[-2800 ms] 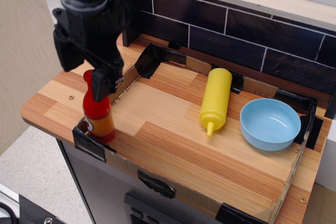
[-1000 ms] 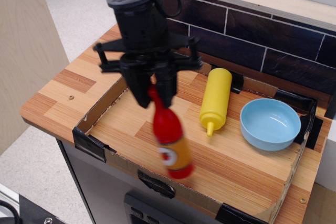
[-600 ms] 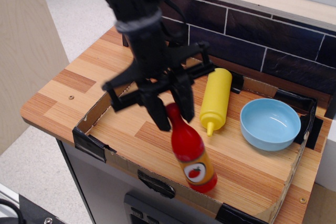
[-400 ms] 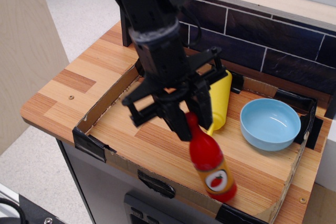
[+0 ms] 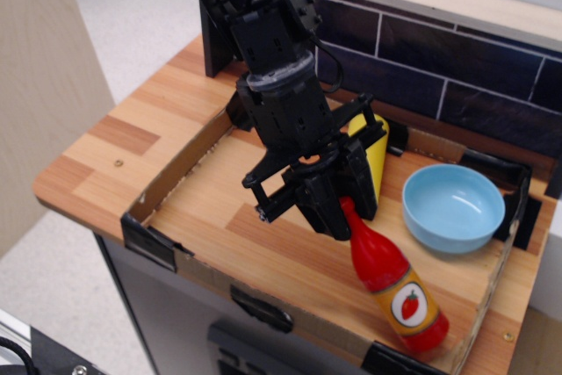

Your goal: Topple hot sauce bottle

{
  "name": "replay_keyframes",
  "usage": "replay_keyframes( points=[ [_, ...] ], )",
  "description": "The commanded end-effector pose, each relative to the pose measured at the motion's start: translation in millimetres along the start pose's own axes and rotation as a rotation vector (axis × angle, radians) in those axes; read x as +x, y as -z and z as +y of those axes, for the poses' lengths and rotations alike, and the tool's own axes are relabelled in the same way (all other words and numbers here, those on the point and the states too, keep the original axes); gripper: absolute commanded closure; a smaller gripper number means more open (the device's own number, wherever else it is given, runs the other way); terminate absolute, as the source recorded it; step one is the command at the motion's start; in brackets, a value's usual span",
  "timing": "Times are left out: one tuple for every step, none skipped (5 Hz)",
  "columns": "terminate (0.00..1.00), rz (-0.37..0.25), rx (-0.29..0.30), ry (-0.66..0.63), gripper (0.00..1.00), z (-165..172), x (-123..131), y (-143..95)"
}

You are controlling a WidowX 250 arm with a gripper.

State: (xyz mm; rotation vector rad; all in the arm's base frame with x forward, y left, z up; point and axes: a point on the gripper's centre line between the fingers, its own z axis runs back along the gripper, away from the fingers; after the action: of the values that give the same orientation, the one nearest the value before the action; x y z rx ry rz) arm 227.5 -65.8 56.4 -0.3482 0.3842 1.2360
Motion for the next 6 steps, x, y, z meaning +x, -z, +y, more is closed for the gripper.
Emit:
replay_keyframes(
  points=[
    [0.00, -0.064, 0.124, -0.014, 1.00, -1, 45, 5],
    [0.00, -0.136, 0.103, -0.037, 1.00, 3, 59, 14],
    [0.00, -0.175, 0.113, -0.017, 1.00, 4, 68, 17],
    [0.00, -0.217, 0.123, 0.027, 0.00, 8, 68, 17],
    [0.00, -0.236, 0.126, 0.086, 0.00, 7, 61, 12],
    [0.00, -0.279, 0.129, 0.090, 0.00, 5, 51, 3]
  ],
)
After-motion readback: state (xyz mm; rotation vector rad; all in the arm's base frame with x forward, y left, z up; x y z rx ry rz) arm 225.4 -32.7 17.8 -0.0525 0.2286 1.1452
